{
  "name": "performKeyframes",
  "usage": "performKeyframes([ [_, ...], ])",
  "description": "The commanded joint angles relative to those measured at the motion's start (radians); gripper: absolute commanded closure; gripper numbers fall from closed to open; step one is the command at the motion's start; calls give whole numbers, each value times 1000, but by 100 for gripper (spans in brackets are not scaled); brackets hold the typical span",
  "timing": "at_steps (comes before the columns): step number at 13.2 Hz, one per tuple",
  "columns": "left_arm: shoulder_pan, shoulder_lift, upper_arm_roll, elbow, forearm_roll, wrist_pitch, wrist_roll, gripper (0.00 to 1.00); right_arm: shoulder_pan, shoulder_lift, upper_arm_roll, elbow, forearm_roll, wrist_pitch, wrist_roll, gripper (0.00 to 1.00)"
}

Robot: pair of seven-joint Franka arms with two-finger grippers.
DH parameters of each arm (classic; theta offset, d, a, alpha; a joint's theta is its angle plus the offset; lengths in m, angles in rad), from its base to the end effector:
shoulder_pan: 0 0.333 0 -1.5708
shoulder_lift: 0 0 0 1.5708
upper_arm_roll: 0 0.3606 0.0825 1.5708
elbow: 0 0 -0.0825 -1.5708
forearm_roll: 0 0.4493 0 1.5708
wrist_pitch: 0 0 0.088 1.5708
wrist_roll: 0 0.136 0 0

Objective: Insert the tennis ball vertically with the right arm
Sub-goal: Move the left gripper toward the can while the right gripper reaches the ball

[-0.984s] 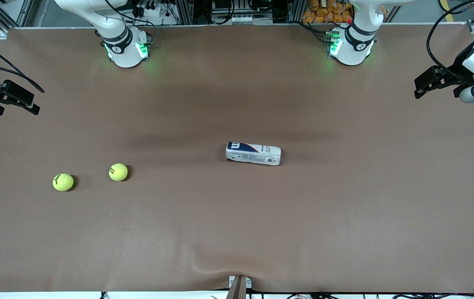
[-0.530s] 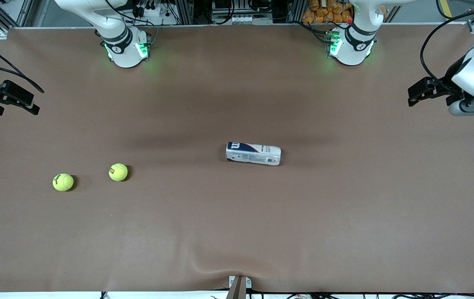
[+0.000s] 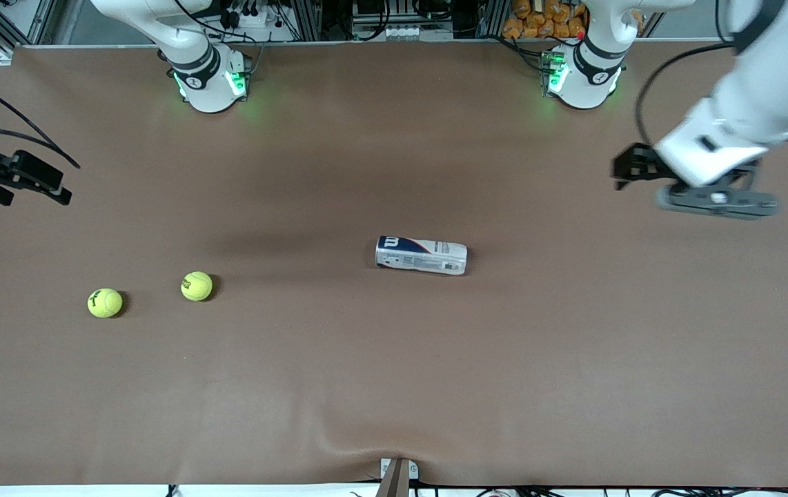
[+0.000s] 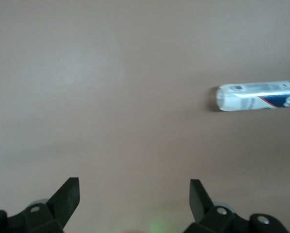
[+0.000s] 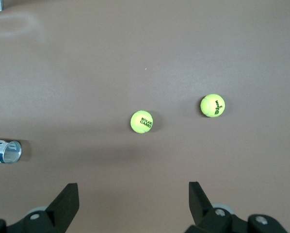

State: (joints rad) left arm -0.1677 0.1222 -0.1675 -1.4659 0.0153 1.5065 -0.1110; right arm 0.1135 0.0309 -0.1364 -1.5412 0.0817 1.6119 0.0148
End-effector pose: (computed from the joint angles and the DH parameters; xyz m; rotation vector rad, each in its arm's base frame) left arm 0.6192 -0.2065 0.6139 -3.1069 0.3485 0.1236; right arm 0.6364 -0.0024 0.6410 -3.0630 0.0602 -0.0619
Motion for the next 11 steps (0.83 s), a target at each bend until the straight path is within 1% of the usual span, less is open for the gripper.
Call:
performKeyframes([
  [1, -85, 63, 2, 59, 0, -12, 8, 0, 0, 11, 3, 0, 18, 22, 5, 0],
  [5, -234, 145, 3, 58, 8, 30, 7, 0, 1, 43, 8, 1, 20, 32, 5, 0],
  [8, -318, 194, 2, 58, 6, 104, 10, 0, 12, 104, 11, 1, 26, 84, 5, 0],
  [11, -358, 226, -7, 56, 2, 153, 37, 0, 18, 173, 11, 3, 39, 161, -1, 0],
])
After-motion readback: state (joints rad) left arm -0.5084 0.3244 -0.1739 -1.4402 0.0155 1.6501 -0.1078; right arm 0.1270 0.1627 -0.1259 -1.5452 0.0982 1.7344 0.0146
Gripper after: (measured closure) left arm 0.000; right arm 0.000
